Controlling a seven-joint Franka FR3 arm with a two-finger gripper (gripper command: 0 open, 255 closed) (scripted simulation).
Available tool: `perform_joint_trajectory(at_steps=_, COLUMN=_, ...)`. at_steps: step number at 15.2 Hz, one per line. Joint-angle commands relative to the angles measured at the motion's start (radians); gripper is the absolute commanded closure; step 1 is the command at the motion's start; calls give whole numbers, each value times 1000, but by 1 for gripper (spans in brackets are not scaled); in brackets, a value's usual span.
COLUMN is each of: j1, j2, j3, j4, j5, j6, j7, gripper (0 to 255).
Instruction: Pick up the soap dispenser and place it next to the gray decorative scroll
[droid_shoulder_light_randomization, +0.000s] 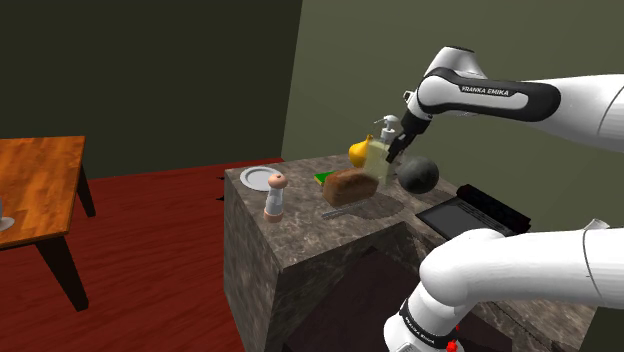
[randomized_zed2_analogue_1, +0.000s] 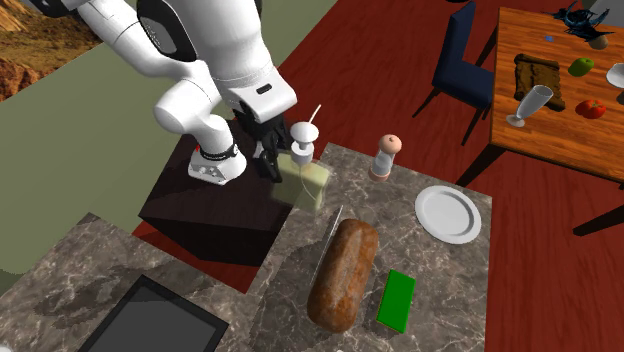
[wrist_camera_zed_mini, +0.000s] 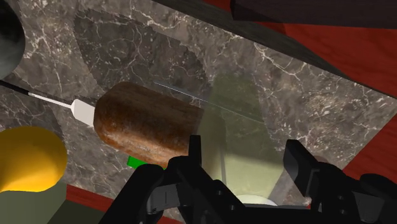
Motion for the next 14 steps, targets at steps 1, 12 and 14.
perform_joint_trajectory(at_steps=1, j1=3, j2=4, j3=3, j4=31, j5=4, j6=-26, j7=-3, gripper=255)
perform_joint_trajectory(at_steps=12, j1=15, j2=26, j3=24, j4=191, j5=27, j6=-165, j7=-9, gripper=255)
perform_joint_trajectory(at_steps=14, j1=17, j2=32, j3=27, j4=223, j5=31, j6=-190, j7=-11, gripper=255)
